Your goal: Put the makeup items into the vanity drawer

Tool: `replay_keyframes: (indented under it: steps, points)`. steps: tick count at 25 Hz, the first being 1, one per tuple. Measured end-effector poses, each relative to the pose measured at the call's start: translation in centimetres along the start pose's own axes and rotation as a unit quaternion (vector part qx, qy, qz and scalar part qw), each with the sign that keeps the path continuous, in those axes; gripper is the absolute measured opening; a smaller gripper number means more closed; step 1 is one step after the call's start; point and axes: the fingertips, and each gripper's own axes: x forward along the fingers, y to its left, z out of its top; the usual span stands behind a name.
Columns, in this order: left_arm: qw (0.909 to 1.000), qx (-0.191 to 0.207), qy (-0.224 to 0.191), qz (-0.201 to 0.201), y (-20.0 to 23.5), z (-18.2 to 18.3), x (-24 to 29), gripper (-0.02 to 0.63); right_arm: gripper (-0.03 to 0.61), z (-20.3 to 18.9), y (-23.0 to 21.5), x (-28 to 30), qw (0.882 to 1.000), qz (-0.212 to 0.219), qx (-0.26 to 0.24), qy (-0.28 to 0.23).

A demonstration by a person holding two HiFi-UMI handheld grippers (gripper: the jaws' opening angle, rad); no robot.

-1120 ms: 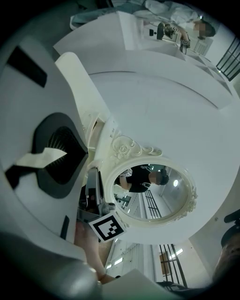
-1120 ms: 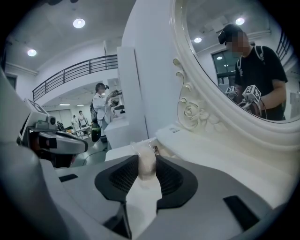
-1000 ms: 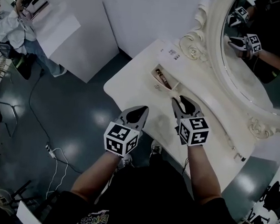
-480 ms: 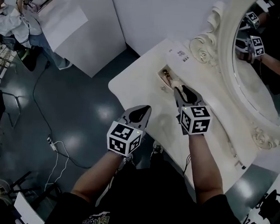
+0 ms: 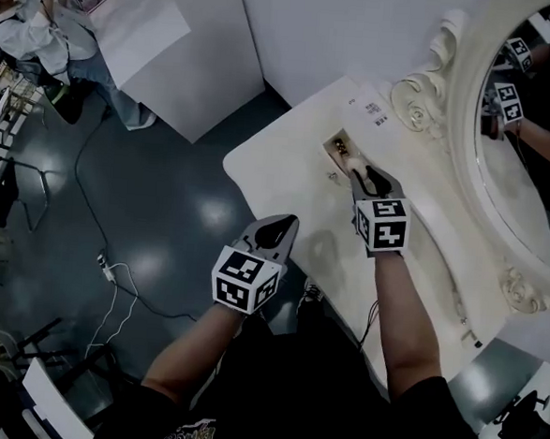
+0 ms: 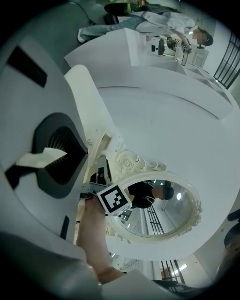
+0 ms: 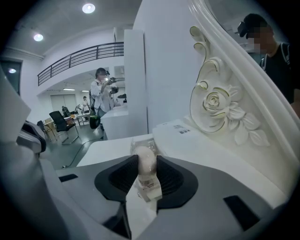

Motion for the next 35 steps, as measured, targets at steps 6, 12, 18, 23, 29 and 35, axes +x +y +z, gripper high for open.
replay_keyframes:
  steps: [6,12,18,23,29,35]
  points:
    - [0.9999,-0.008,0.004,0.012,0.5,-0.7,-0.5,0.008,0.147,-0.2,-0.1,0.7,1.000,-0.006,-0.014,0.002]
    - [0.9998,-0.012,0.005,0.018,0.8,-1.0,-0.9,0.008,0.160,-0.3,0.2,1.1,1.000,-0.010,-0.027,0.000]
    - [0.9998,-0.011,0.004,0.015,1.0,-0.8,-1.0,0.008,0.169,0.2,0.2,0.8,0.999,-0.014,-0.031,-0.009]
    - [0.9999,-0.008,0.002,0.010,1.0,-0.6,-1.0,0.008,0.169,1.0,0.4,0.4,0.999,-0.018,-0.028,-0.020]
    - [1.0000,-0.006,-0.003,0.002,1.2,-0.3,-1.4,0.008,0.036,1.8,0.4,-0.8,0.999,-0.034,-0.011,-0.034]
    - [0.9999,0.001,-0.011,-0.010,1.0,0.2,-2.3,0.008,0.028,2.3,1.2,-3.1,0.998,-0.036,0.023,-0.050]
